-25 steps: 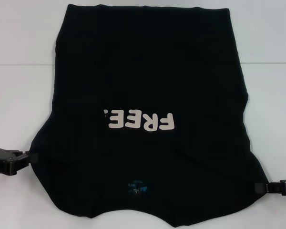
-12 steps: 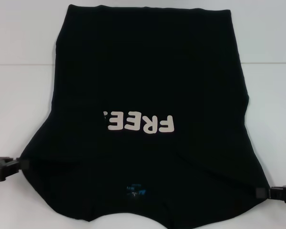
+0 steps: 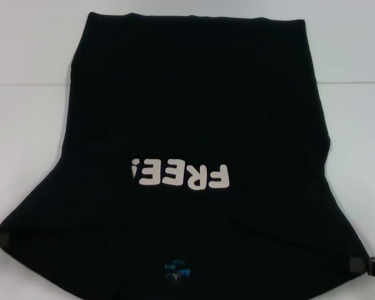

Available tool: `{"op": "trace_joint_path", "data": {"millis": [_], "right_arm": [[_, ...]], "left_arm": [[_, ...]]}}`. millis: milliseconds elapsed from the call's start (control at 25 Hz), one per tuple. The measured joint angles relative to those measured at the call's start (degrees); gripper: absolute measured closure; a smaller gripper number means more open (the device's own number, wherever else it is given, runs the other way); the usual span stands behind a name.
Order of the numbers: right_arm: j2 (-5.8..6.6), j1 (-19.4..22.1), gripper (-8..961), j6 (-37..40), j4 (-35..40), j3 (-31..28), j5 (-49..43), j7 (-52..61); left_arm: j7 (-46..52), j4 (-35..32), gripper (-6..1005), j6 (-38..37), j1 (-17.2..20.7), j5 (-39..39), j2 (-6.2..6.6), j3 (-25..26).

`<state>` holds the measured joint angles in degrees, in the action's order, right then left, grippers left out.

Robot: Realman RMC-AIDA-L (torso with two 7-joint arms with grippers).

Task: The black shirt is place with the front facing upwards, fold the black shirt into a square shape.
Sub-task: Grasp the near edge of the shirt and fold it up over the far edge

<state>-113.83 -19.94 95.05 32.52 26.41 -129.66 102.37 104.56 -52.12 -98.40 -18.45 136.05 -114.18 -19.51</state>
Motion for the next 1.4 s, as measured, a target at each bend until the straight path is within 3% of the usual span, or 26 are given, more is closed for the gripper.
{"op": "trace_joint_path", "data": {"millis": [240,640,1000,1240,1400], "right_arm": [[-0.08,2.51,905,3.55,-0.12,-3.3,-0.09,-4.33],[-0.25,6.02,906,5.74,-0.51,-4.38,-0.37,-8.55],[0.14,7.72,905,8.37,-0.31,-7.33,-0.37,-10.79],[0.38,4.55,897,7.94,-0.16,-12.14,-0.11,-10.34],[0.47,-0.73,887,6.59,-0.4,-16.53,-0.08,-9.83]], "left_arm": [[-1.15,0.25,975,-3.03,2.35,-0.2,0.27,1.25],[-2.51,0.35,976,-8.46,6.14,-0.43,-0.45,1.38],[-4.11,0.97,975,-11.22,8.41,-0.22,-0.93,4.73],[-4.13,4.35,975,-10.57,4.15,-0.78,-0.22,6.88],[-4.03,8.8,975,-7.64,-3.35,-0.94,0.92,10.88]]}}
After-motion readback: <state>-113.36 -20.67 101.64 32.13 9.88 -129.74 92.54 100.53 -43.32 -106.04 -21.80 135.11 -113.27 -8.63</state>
